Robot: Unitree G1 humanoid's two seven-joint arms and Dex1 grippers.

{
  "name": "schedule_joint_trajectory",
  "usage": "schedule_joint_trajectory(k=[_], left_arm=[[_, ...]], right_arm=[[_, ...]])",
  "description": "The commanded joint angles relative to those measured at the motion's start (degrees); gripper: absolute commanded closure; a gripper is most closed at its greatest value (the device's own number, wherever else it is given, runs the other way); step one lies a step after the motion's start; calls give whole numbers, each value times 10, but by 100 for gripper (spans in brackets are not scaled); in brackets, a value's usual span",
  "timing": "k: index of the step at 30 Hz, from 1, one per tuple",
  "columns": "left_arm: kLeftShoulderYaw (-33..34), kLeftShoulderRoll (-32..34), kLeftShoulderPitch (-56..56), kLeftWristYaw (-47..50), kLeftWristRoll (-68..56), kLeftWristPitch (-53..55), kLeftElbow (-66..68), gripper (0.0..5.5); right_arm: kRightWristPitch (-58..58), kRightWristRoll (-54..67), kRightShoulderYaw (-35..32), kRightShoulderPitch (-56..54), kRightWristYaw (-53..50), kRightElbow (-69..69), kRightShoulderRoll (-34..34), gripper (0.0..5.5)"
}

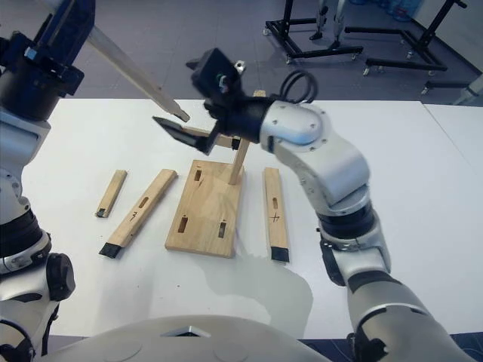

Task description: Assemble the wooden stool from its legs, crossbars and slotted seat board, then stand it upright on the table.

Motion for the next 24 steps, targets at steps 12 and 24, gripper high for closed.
schedule_joint_trajectory(k=[12,24], left_arm=[[101,63,3,-81,-120,98,163,349],[76,9,15,-88,-111,96,170,349]], right_arm=[[387,476,-283,77,119,68,-73,10],[27,75,180,182,95,-27,-24,10]])
